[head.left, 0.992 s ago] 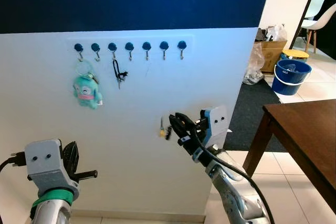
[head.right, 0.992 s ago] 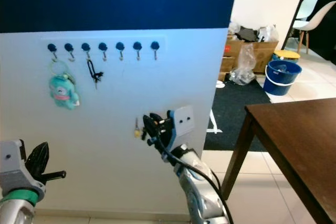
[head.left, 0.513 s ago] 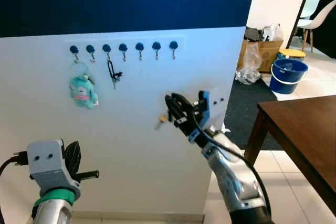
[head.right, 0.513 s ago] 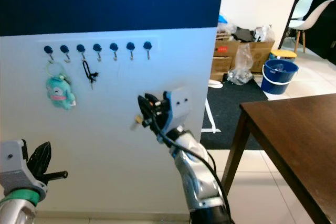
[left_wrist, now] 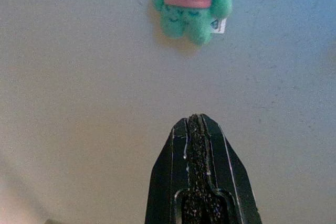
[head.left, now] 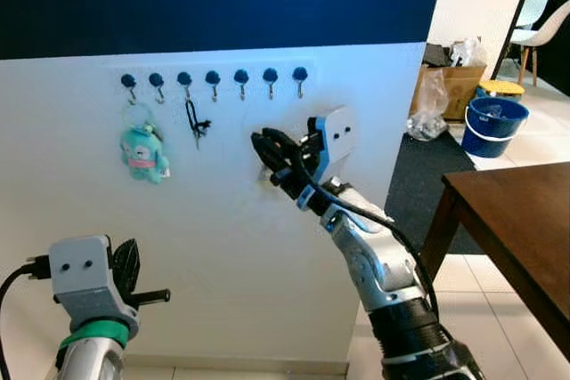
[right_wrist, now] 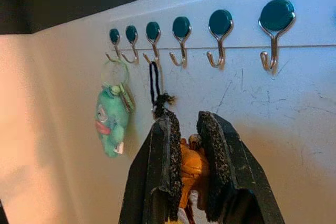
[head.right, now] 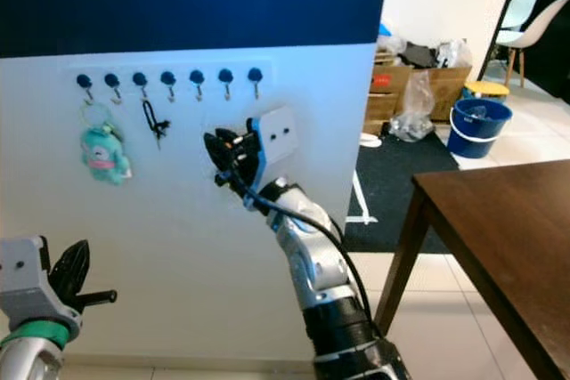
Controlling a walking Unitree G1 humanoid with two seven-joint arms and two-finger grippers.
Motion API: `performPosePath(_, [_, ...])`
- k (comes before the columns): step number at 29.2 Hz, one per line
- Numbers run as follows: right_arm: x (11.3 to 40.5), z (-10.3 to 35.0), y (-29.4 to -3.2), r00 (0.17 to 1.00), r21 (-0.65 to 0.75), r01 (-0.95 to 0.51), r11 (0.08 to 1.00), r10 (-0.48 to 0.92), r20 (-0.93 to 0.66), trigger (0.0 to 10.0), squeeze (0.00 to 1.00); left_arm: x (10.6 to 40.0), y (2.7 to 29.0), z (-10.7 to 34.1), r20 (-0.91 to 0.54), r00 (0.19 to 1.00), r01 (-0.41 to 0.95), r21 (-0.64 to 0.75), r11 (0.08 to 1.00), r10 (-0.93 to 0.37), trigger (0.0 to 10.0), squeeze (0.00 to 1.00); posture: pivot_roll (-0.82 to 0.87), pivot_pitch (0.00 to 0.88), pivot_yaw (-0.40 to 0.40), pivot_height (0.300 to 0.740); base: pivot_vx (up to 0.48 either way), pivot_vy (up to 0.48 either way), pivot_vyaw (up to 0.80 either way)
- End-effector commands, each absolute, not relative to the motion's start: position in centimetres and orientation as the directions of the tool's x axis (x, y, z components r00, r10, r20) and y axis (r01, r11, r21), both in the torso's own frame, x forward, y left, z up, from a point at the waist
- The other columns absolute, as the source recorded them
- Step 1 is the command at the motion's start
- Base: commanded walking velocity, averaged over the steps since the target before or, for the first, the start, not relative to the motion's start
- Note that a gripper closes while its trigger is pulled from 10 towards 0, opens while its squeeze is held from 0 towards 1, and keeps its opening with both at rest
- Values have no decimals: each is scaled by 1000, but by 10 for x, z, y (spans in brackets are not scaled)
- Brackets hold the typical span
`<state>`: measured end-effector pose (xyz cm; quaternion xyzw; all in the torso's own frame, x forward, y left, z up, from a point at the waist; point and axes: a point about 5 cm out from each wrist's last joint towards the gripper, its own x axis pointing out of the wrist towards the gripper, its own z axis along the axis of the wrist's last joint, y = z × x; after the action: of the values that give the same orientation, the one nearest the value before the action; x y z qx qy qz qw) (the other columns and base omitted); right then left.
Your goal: Hang keys on a hook
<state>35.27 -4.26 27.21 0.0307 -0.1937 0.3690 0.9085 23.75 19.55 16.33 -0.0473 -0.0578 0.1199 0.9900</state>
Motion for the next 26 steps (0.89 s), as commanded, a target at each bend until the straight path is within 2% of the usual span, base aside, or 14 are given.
performPosePath(1, [357, 287, -34, 620, -107, -693, 713, 665, 416, 10000, 0, 235, 197, 159, 79, 964, -244, -104, 964, 252, 10000, 0, -52, 0, 133, 740, 0, 0, 0])
performPosePath(16, [381, 329, -30, 611, -153, -660, 736, 644, 461, 10000, 0, 230, 192, 160, 82, 972, -213, -99, 972, 222, 10000, 0, -29, 41, 119, 740, 0, 0, 0])
performPosePath(26, [393, 350, -41, 636, -146, -608, 781, 588, 499, 10000, 0, 221, 194, 160, 70, 968, -233, -96, 968, 240, 10000, 0, -8, 66, 116, 740, 0, 0, 0])
